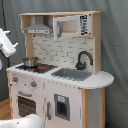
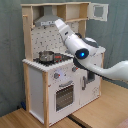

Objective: Play with the kitchen

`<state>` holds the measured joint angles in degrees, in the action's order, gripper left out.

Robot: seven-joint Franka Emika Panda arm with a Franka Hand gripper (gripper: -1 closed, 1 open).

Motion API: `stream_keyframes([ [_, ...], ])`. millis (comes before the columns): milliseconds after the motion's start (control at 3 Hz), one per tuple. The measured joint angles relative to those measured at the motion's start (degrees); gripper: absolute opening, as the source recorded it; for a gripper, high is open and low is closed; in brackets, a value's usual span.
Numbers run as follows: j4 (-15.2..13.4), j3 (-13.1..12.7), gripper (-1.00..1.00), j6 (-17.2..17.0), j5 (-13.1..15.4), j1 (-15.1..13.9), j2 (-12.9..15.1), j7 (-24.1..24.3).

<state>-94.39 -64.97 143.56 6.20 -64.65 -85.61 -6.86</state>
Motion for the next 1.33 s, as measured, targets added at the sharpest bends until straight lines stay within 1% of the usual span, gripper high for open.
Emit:
stream_keyframes([
  [333,-3.7,-1.7,1.00,4.8,2.1,1.4,0.0,-1.7],
  [667,-7.7,-2.4,1.00,9.0,3.2,3.0,-0.1,-3.2],
  [1000,-12.2,-2.8,1.00,13.5,4.4,5.4,-0.2,-4.6],
  [1333,-17.0,-3.4,1.00,17.4,5.7,8.4,-0.3,-5.3],
])
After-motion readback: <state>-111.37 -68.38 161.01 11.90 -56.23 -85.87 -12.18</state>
